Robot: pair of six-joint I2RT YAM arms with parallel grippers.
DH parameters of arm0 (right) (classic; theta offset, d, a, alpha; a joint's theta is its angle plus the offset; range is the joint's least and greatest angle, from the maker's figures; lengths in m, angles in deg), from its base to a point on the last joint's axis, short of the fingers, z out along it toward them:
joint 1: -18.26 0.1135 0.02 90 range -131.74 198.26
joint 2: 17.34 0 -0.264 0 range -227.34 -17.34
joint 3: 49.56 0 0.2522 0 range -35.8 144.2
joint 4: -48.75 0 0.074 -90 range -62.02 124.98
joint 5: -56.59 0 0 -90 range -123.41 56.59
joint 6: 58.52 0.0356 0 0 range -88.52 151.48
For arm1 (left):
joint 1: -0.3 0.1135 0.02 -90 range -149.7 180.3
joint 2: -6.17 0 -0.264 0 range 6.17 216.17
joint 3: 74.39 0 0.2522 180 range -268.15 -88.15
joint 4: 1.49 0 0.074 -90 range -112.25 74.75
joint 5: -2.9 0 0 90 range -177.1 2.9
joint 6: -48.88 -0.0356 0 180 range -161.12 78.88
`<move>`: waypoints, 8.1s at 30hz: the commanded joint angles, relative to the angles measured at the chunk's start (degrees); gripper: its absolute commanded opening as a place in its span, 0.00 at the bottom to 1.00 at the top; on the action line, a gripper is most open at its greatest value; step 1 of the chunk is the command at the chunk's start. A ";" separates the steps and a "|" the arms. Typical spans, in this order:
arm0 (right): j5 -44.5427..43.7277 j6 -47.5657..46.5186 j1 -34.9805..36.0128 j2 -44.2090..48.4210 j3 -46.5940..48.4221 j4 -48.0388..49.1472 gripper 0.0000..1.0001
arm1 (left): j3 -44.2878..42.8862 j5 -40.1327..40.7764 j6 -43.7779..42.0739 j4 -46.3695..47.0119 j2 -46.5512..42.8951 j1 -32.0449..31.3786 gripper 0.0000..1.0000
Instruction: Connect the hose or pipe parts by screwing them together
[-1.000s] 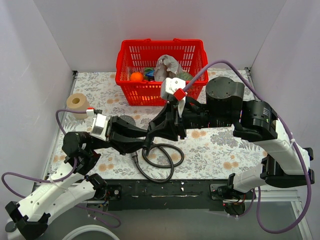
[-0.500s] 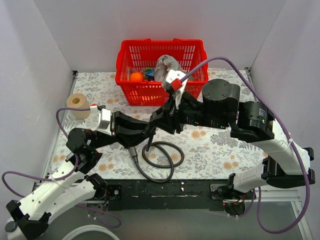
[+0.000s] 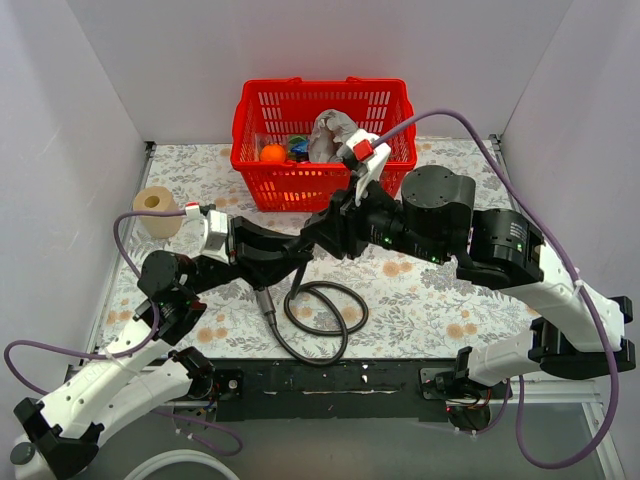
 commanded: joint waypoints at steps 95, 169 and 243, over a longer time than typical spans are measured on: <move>-28.65 1.70 7.90 -2.09 13.75 1.26 0.65 | -6.13 -9.80 1.55 2.36 0.53 1.15 0.00; 11.52 -6.92 0.16 2.49 1.53 -1.55 0.01 | -11.67 -7.79 6.12 1.83 6.07 6.51 0.00; 3.79 -7.01 -1.24 0.55 4.17 -7.43 0.01 | -14.39 -10.70 6.83 0.07 5.45 8.27 0.00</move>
